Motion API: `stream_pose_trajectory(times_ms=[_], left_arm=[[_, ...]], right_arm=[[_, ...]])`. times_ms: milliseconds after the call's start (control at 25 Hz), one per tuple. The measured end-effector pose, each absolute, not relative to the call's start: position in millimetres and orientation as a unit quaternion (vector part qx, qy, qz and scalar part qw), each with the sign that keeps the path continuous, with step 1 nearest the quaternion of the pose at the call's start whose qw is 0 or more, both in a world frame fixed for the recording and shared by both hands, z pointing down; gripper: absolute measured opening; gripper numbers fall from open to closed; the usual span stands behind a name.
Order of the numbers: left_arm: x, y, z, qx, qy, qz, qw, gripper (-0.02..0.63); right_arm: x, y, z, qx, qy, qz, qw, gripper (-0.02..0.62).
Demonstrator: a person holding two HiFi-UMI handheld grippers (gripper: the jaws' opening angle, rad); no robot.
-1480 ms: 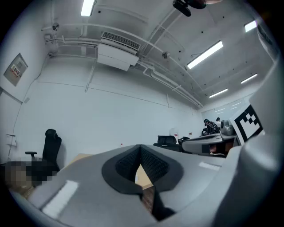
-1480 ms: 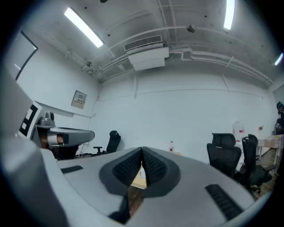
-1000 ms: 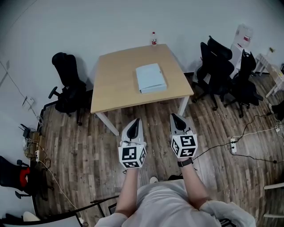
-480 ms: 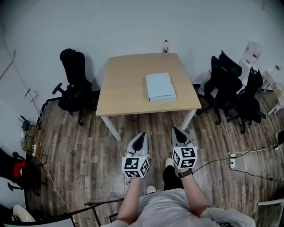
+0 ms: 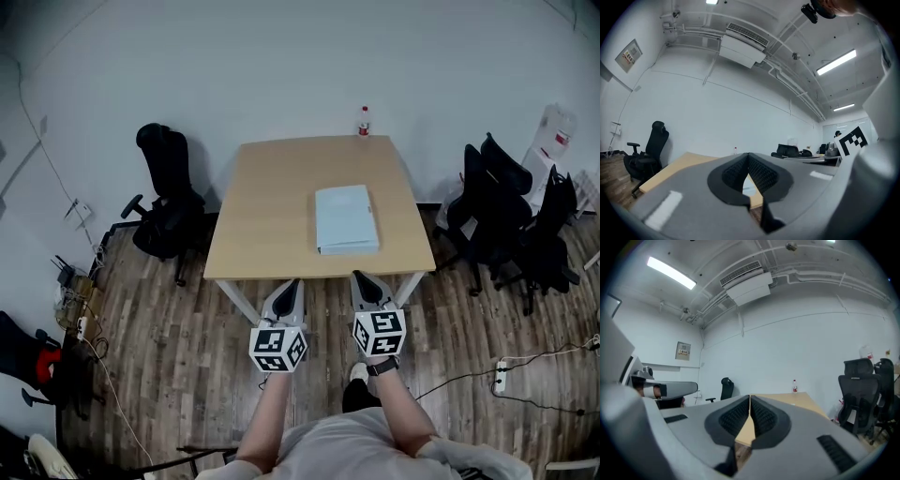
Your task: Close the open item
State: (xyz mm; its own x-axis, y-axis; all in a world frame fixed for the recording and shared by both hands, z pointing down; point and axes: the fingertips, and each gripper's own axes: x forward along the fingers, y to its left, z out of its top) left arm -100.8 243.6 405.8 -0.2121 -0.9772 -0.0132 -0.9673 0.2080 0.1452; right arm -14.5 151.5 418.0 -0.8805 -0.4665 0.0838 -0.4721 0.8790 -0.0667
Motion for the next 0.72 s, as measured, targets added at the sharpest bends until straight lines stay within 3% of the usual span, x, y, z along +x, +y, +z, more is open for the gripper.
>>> stream_pose_trajectory(times_ms=[280,720], left_arm=[[-117,135,383,0.64,-0.767,-0.043,0.023,0.009],[-101,17,393,0.659,-0.752,-0.025,0.024,0.009]], right_arm=[[-33,44,386,0.247,-0.968,0.047,0.0,0.014],[-8,-75,399,0.267,-0.961,0.068,0.009,0.014]])
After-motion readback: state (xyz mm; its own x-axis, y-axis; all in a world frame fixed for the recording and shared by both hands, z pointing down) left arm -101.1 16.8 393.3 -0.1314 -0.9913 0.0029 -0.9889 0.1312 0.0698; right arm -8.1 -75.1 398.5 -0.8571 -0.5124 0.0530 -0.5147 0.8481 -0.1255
